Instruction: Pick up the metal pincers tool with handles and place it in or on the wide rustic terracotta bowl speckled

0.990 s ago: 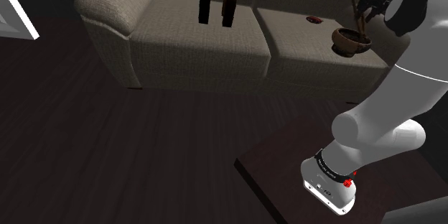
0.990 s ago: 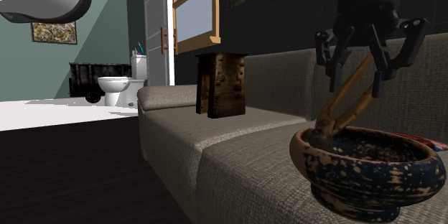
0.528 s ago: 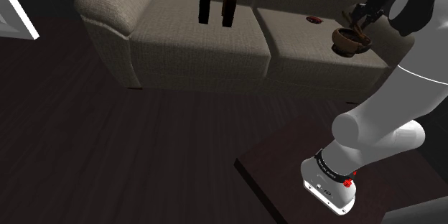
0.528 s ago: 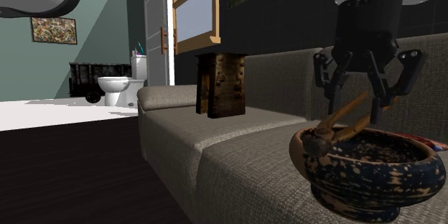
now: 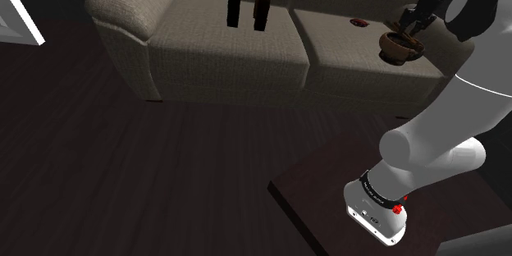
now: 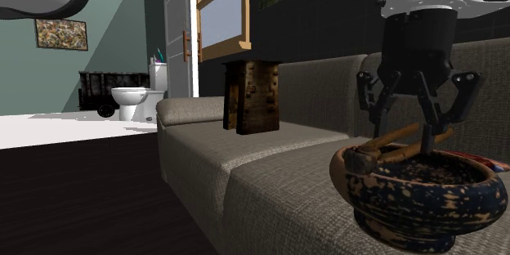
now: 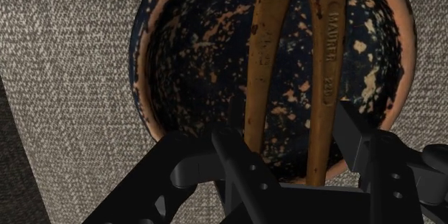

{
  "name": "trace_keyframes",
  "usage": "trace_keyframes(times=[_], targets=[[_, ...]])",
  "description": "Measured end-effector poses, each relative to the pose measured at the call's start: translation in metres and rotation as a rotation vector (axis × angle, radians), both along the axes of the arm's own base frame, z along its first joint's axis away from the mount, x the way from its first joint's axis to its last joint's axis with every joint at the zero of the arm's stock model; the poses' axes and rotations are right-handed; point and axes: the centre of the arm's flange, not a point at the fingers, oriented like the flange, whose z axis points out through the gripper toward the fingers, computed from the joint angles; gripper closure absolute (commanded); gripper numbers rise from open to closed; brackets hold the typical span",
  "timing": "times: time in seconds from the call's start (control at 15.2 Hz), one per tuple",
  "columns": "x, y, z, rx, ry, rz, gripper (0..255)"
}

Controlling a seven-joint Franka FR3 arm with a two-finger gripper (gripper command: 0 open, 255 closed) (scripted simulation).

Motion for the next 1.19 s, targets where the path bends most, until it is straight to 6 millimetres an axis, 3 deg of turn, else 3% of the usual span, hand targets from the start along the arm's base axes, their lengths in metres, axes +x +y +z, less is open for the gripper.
trace_keyframes(times=[0.07,0.46,0.79,1.19], targets=[[0.0,0.0,0.0,0.0,0.0,0.0,0],[0.0,0.0,0.0,0.0,0.0,0.0,0],[0.0,-0.003,0.044,-0.001,-0.001,0.0,0],[-0.001,-0.003,0.05,0.0,0.0,0.0,0]])
